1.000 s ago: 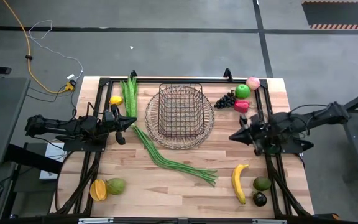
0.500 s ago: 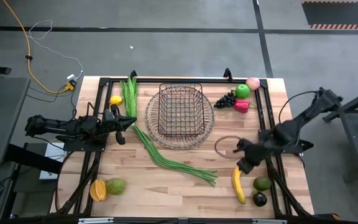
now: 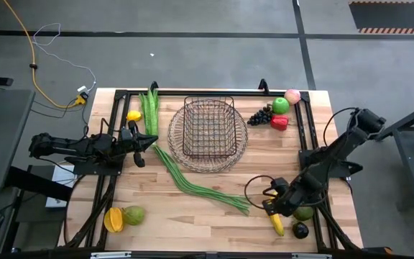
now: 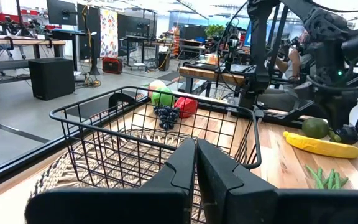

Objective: Build produce basket
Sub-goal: Put the yellow banana in the black mesh basket

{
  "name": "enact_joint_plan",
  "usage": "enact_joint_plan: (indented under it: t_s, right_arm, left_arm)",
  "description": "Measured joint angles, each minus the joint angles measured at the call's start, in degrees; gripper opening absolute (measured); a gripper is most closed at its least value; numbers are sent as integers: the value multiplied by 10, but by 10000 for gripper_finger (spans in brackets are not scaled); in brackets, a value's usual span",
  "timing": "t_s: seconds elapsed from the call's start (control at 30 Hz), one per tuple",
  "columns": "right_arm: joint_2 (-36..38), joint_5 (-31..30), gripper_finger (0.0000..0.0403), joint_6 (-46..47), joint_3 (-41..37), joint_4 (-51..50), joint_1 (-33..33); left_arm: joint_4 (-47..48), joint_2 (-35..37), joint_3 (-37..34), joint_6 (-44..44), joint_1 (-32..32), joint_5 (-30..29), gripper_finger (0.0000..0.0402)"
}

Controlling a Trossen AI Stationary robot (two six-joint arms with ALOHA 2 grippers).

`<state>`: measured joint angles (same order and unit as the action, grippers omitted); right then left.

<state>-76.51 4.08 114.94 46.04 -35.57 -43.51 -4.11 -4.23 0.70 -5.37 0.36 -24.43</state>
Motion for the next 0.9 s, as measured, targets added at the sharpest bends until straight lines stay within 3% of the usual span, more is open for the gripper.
enact_joint_plan:
  t_s: [0.23,0.43,0.9]
  right_arm:
    - [-40,2,189,21,0,-26,11]
    - [-78,-6,259,21,0,-26,11]
    - [-159,-22,276,27,3,-20,19]
  left_arm:
    - [0,0,0,0,0,0,5]
    - [0,0,0,0,0,0,5]
    - [0,0,0,0,0,0,5]
